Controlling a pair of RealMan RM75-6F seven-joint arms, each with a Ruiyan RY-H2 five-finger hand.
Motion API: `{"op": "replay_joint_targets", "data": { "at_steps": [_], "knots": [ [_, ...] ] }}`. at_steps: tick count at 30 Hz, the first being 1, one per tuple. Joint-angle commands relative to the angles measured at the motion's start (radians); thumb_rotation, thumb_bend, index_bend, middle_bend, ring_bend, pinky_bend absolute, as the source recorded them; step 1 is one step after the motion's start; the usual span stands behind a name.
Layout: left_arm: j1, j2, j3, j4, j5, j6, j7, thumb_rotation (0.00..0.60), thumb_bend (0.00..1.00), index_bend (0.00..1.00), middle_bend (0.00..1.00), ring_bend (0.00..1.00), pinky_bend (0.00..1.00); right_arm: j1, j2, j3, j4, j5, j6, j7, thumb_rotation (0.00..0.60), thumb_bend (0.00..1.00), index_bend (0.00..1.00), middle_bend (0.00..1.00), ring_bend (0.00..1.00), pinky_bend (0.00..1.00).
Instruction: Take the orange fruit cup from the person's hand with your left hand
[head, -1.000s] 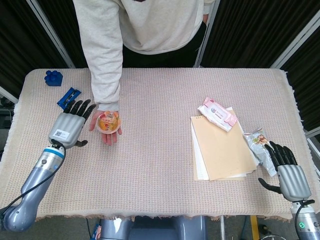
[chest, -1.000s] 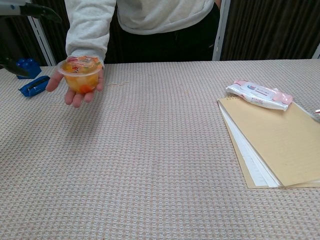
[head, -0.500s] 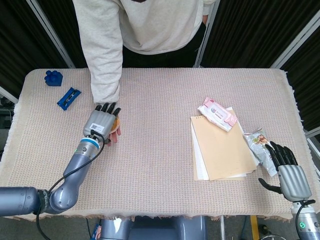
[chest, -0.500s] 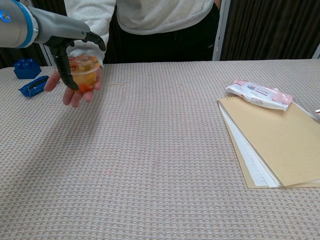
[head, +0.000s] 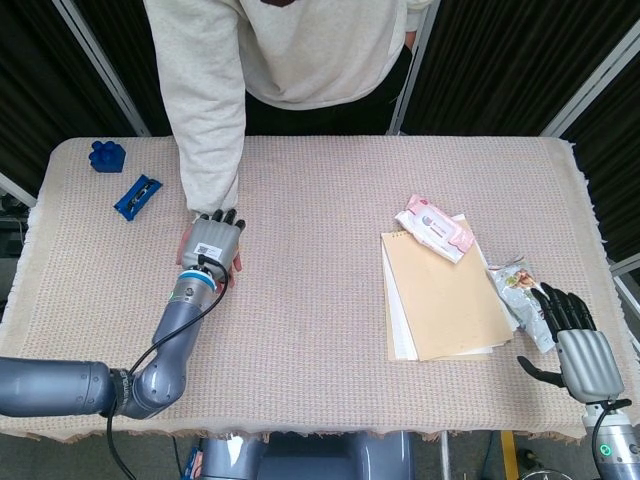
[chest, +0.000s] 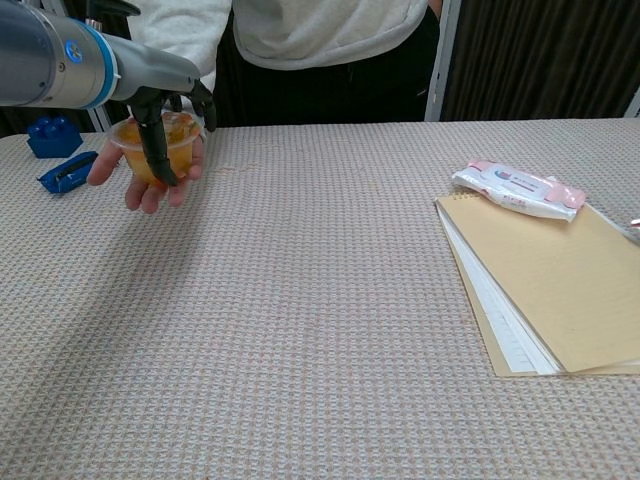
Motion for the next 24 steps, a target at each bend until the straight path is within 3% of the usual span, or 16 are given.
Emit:
{"op": "replay_joint_targets", "data": {
  "at_steps": [1, 4, 10, 19, 22, 24],
  "knots": [
    [-0.008, -0.013, 0.003, 0.003, 0.001, 0.015, -0.013, 0.600, 0.42, 0.53, 0.42, 0.40, 0.44, 0.000, 0.000, 0.000, 0.000, 0.001, 0.000, 0.000, 0.600, 0.12, 0.00, 0.00, 0.00, 0.00],
    [-0.001, -0.021, 0.008, -0.001, 0.048, 0.033, -0.045, 0.600, 0.49, 0.63, 0.51, 0.47, 0.49, 0.000, 0.000, 0.000, 0.000, 0.001, -0.001, -0.002, 0.600, 0.12, 0.00, 0.00, 0.00, 0.00],
    [0.033, -0.031, 0.021, -0.031, 0.199, 0.067, -0.148, 0.600, 0.59, 0.74, 0.60, 0.54, 0.54, 0.000, -0.001, 0.001, -0.003, 0.004, -0.001, -0.009, 0.600, 0.12, 0.00, 0.00, 0.00, 0.00],
    [0.094, 0.047, 0.054, -0.162, 0.366, 0.106, -0.227, 0.600, 0.59, 0.76, 0.61, 0.55, 0.55, -0.001, 0.000, 0.002, -0.003, 0.009, -0.003, -0.010, 0.600, 0.12, 0.00, 0.00, 0.00, 0.00],
    [0.142, 0.120, 0.106, -0.254, 0.468, 0.118, -0.249, 0.600, 0.59, 0.76, 0.61, 0.55, 0.55, -0.002, 0.001, 0.002, -0.004, 0.010, -0.002, -0.011, 0.600, 0.12, 0.00, 0.00, 0.00, 0.00],
    [0.193, 0.195, 0.175, -0.319, 0.583, 0.120, -0.263, 0.600, 0.59, 0.76, 0.61, 0.55, 0.55, -0.003, 0.001, 0.002, -0.002, 0.008, 0.001, -0.020, 0.600, 0.12, 0.00, 0.00, 0.00, 0.00]
  ]
}}
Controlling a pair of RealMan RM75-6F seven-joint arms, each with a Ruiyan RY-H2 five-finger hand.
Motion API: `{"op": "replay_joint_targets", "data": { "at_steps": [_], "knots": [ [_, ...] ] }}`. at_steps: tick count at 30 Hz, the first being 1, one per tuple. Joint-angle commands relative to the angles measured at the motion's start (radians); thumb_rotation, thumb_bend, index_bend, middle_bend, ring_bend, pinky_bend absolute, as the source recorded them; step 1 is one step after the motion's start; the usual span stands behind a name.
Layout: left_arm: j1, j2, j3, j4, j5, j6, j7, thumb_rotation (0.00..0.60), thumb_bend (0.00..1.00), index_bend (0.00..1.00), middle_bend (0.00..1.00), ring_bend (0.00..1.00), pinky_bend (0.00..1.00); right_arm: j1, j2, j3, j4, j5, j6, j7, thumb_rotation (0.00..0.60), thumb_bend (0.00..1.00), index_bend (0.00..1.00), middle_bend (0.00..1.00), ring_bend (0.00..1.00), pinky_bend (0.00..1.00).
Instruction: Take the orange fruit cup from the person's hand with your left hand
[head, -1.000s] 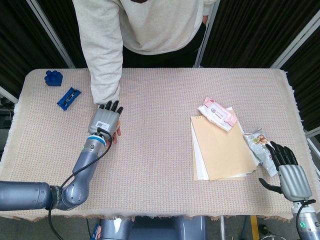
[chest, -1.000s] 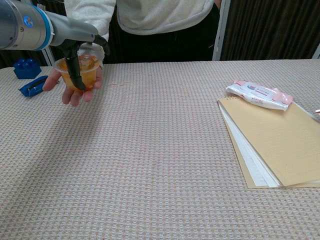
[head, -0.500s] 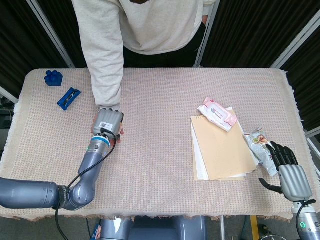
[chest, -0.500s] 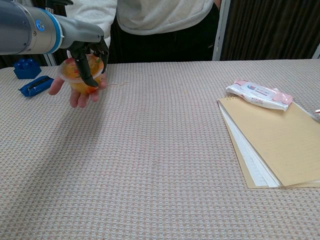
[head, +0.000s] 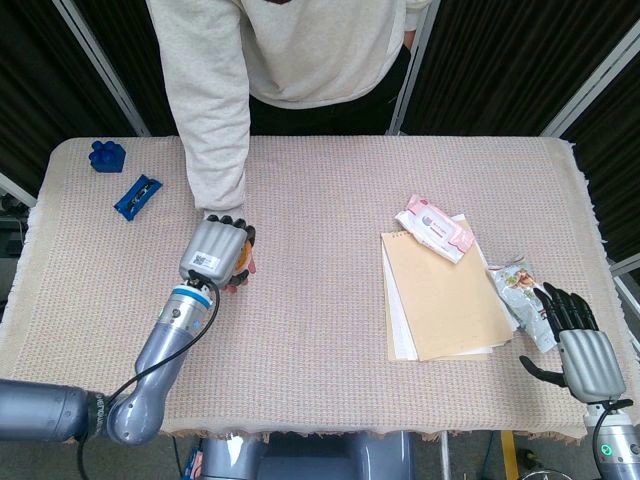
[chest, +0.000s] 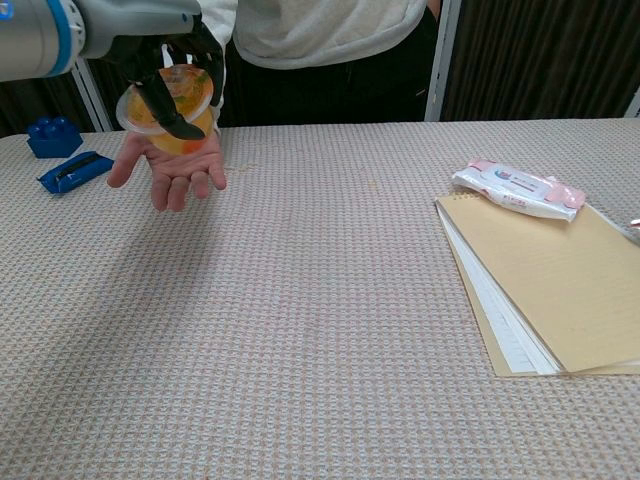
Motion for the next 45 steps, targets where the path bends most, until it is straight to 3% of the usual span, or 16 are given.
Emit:
{"op": "replay_joint_targets", "data": {
  "at_steps": [1, 7, 12, 15, 19, 23, 25, 26, 31, 35, 40, 45],
  "knots": [
    [0.101, 0.141, 0.122, -0.135, 0.211, 0.016, -0.044, 0.600, 0.59, 0.76, 0.61, 0.55, 0.55, -0.001, -0.001, 0.000, 0.000, -0.002, 0.003, -0.009, 0.600, 0.12, 0.00, 0.00, 0.00, 0.00],
    [0.271, 0.252, 0.307, -0.159, 0.520, 0.015, -0.199, 0.600, 0.59, 0.76, 0.61, 0.55, 0.55, -0.001, -0.005, 0.000, -0.004, -0.003, 0.004, -0.024, 0.600, 0.12, 0.00, 0.00, 0.00, 0.00],
    [0.359, 0.250, 0.421, -0.041, 0.625, -0.024, -0.277, 0.600, 0.59, 0.76, 0.59, 0.54, 0.53, -0.001, -0.007, 0.000, -0.006, -0.004, 0.006, -0.029, 0.600, 0.12, 0.00, 0.00, 0.00, 0.00],
    [0.399, 0.211, 0.452, 0.053, 0.659, -0.034, -0.307, 0.600, 0.58, 0.75, 0.53, 0.49, 0.51, -0.001, -0.009, 0.001, -0.007, -0.003, 0.006, -0.032, 0.600, 0.12, 0.00, 0.00, 0.00, 0.00],
    [0.446, 0.132, 0.450, 0.176, 0.666, -0.042, -0.349, 0.600, 0.38, 0.60, 0.34, 0.39, 0.46, -0.002, -0.009, 0.001, -0.007, -0.001, 0.006, -0.034, 0.600, 0.12, 0.00, 0.00, 0.00, 0.00],
    [0.470, 0.073, 0.424, 0.247, 0.658, -0.043, -0.356, 0.600, 0.27, 0.41, 0.13, 0.23, 0.26, -0.003, -0.009, 0.002, -0.006, 0.000, 0.007, -0.031, 0.600, 0.12, 0.00, 0.00, 0.00, 0.00],
    [0.474, 0.058, 0.415, 0.262, 0.644, -0.061, -0.361, 0.600, 0.21, 0.24, 0.02, 0.06, 0.12, -0.002, -0.009, 0.002, -0.006, -0.001, 0.007, -0.031, 0.600, 0.12, 0.00, 0.00, 0.00, 0.00],
    [0.474, 0.053, 0.410, 0.265, 0.630, -0.075, -0.362, 0.600, 0.20, 0.20, 0.00, 0.02, 0.08, -0.002, -0.009, 0.002, -0.006, -0.001, 0.007, -0.031, 0.600, 0.12, 0.00, 0.00, 0.00, 0.00],
    [0.481, 0.043, 0.386, 0.268, 0.617, -0.095, -0.376, 0.600, 0.18, 0.07, 0.00, 0.00, 0.00, -0.003, -0.008, 0.002, -0.008, 0.001, 0.007, -0.030, 0.600, 0.12, 0.00, 0.00, 0.00, 0.00],
    [0.497, 0.051, 0.376, 0.262, 0.636, -0.078, -0.392, 0.600, 0.12, 0.06, 0.00, 0.00, 0.00, -0.003, -0.008, 0.002, -0.008, 0.001, 0.006, -0.030, 0.600, 0.12, 0.00, 0.00, 0.00, 0.00],
    [0.560, 0.110, 0.380, 0.217, 0.701, 0.008, -0.458, 0.600, 0.10, 0.05, 0.00, 0.00, 0.00, -0.005, -0.007, 0.003, -0.008, 0.003, 0.008, -0.028, 0.600, 0.12, 0.00, 0.00, 0.00, 0.00],
    [0.653, 0.141, 0.404, 0.264, 0.817, 0.152, -0.513, 0.600, 0.08, 0.01, 0.00, 0.00, 0.00, -0.004, -0.009, 0.004, -0.006, 0.000, 0.010, -0.036, 0.600, 0.12, 0.00, 0.00, 0.00, 0.00]
  ]
}}
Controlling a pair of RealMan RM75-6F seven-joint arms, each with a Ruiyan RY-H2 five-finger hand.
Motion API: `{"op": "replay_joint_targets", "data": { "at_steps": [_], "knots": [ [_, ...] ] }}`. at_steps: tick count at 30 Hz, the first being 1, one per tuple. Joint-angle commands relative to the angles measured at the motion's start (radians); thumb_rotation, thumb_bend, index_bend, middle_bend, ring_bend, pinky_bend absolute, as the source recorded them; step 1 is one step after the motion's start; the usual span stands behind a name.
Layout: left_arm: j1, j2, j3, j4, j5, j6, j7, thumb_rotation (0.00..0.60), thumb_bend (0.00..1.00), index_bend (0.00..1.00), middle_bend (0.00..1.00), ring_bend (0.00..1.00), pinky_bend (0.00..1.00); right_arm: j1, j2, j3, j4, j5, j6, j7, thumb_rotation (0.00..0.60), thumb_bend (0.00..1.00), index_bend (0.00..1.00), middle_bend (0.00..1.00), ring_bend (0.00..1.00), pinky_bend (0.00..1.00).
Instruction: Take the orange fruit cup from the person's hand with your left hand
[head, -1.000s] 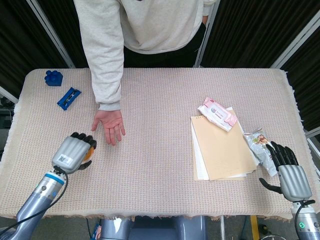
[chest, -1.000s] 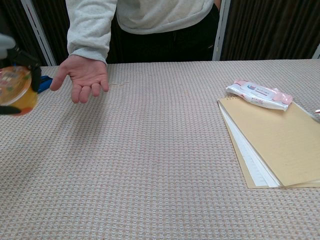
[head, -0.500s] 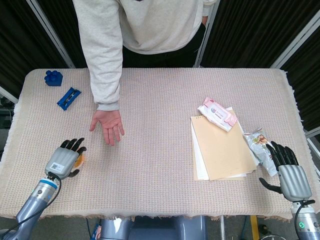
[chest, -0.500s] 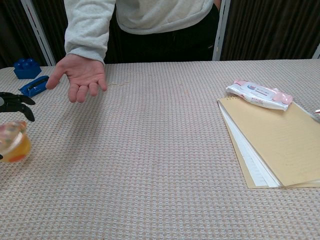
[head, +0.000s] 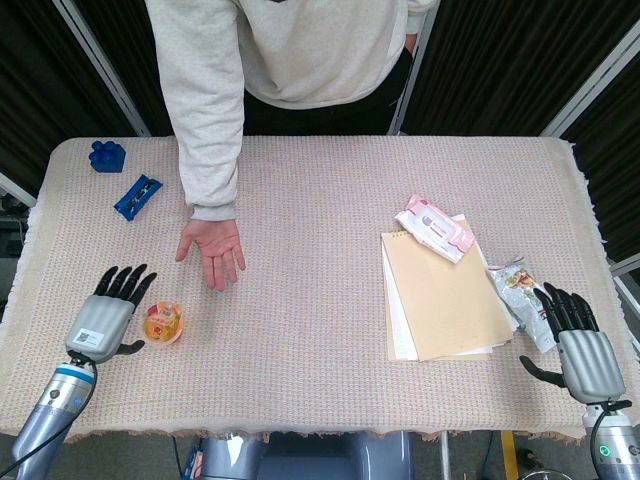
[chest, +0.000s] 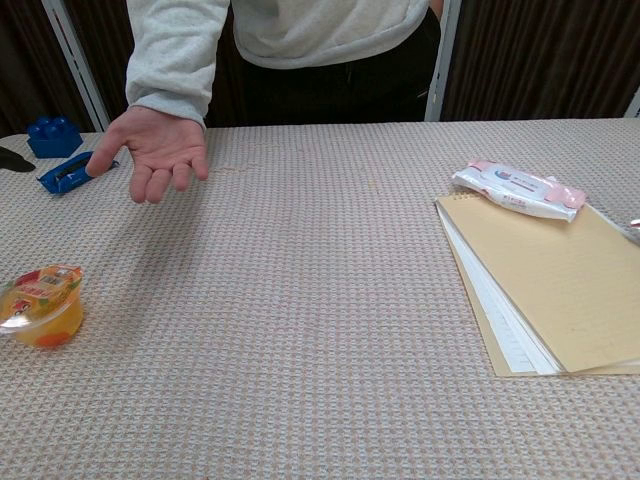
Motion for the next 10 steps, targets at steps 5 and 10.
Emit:
{"op": "replay_joint_targets", "data": {
  "at_steps": [5, 10],
  "knots": [
    [0.142, 0.032, 0.012, 0.083, 0.116, 0.205, -0.109, 0.600, 0.06, 0.00, 0.00, 0.00, 0.00, 0.003, -0.007, 0.001, 0.002, -0.003, 0.001, -0.016, 0.600, 0.12, 0.00, 0.00, 0.00, 0.00],
    [0.203, 0.018, 0.007, 0.166, 0.164, 0.268, -0.187, 0.600, 0.06, 0.00, 0.00, 0.00, 0.00, 0.007, -0.013, 0.005, 0.002, 0.002, -0.004, -0.025, 0.600, 0.12, 0.00, 0.00, 0.00, 0.00]
  ]
}}
